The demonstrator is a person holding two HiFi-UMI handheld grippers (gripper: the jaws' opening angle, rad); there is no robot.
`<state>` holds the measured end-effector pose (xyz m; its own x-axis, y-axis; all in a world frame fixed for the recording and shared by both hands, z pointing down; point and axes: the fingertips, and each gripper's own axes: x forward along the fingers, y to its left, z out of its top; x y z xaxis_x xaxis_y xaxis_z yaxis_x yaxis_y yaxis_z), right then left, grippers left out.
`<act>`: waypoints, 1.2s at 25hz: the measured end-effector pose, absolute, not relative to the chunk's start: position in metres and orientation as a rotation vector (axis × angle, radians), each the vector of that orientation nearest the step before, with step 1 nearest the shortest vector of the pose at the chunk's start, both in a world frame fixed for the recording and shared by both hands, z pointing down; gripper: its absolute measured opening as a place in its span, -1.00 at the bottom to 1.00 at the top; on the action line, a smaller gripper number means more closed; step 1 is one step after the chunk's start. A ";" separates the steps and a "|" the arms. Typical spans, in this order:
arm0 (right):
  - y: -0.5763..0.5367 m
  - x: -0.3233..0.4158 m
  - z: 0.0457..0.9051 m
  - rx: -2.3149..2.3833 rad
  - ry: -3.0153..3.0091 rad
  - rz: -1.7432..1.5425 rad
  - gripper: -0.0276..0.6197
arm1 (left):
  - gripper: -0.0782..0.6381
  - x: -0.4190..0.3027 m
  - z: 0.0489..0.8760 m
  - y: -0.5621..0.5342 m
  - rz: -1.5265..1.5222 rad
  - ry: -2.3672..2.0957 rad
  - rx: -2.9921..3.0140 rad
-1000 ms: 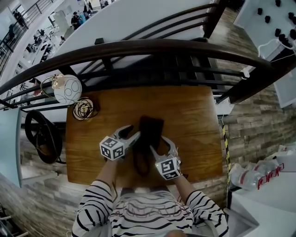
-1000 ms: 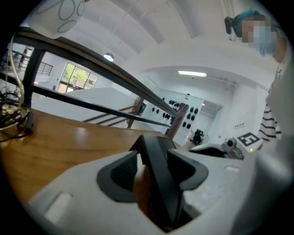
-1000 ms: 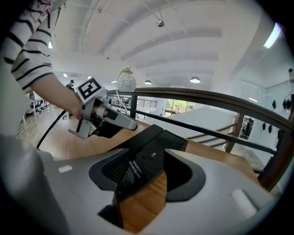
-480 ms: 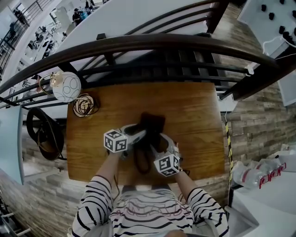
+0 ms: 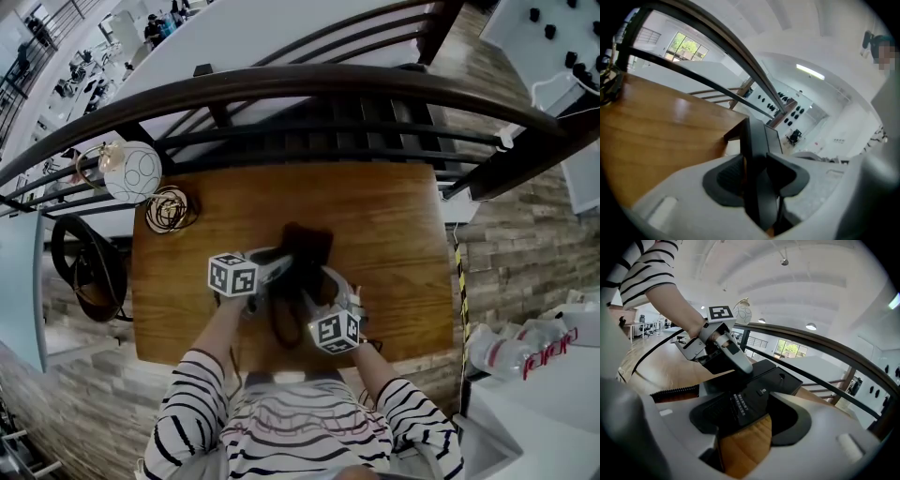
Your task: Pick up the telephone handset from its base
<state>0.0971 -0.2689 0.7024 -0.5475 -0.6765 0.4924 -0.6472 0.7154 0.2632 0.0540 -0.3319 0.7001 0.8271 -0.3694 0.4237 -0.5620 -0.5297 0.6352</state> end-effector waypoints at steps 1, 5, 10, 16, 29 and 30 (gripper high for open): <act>-0.269 0.097 0.702 1.006 -2.344 -0.066 -0.16 | -0.37 0.054 0.700 -0.332 0.294 -0.675 2.167; -0.269 0.097 0.702 1.013 -2.344 -0.059 -0.16 | -0.47 0.053 0.697 -0.329 0.259 -0.655 2.123; -0.269 0.098 0.701 1.033 -2.340 -0.039 -0.19 | -0.53 0.051 0.691 -0.327 0.246 -0.648 2.127; -0.268 0.099 0.699 1.044 -2.334 -0.022 -0.19 | -0.55 0.052 0.682 -0.321 0.239 -0.633 2.141; -0.267 0.096 0.696 1.070 -2.315 0.052 -0.19 | -0.56 0.041 0.664 -0.318 0.148 -0.651 2.138; -0.268 0.096 0.696 1.080 -2.311 0.069 -0.19 | -0.57 0.040 0.663 -0.317 0.139 -0.654 2.134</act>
<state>0.0956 -0.2675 0.6958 -0.5031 -0.6869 0.5244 -0.7169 0.6706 0.1906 0.0396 -0.3173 0.6628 0.8556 -0.4024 0.3257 -0.4999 -0.4788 0.7217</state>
